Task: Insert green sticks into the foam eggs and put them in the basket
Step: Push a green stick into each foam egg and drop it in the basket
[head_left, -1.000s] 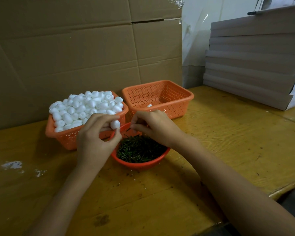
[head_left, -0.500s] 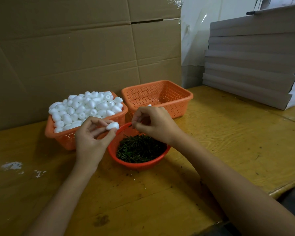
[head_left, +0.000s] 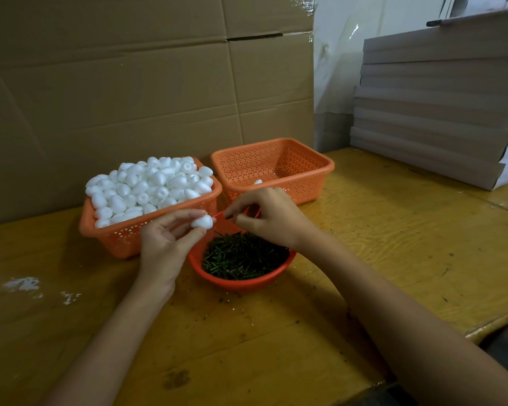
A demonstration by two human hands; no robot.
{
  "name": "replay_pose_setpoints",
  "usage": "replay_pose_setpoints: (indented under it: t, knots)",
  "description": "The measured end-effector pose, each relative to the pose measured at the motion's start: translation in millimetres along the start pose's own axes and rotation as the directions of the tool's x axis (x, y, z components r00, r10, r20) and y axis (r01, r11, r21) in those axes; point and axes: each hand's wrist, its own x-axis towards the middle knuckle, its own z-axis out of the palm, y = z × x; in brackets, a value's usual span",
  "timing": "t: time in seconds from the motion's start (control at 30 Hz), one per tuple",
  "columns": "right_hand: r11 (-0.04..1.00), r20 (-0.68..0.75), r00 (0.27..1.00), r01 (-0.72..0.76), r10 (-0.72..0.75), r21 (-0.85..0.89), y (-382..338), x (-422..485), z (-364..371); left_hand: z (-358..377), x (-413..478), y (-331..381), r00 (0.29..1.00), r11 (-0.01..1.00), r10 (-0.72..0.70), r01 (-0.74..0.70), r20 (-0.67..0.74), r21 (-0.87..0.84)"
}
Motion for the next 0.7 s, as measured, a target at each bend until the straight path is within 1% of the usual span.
replay_pose_setpoints:
  t: [0.27, 0.5, 0.7]
  knots:
    - [0.999, -0.003, 1.000, 0.025, -0.025, -0.022, 2.7, 1.2, 1.8, -2.9, 0.9, -1.7, 0.996, 0.992, -0.088, 0.089, 0.016, -0.086]
    - [0.998, -0.015, 0.999, 0.031, -0.032, -0.057, 2.8, -0.8, 3.3, -1.2, 2.1, -0.8, 0.995, 0.990, -0.098, 0.100, 0.027, -0.099]
    - [0.993, -0.007, 0.999, 0.040, -0.041, -0.112, 3.1, 0.2, 4.7, 0.6, 2.0, -0.5, 0.997, 0.994, -0.069, 0.073, 0.040, -0.087]
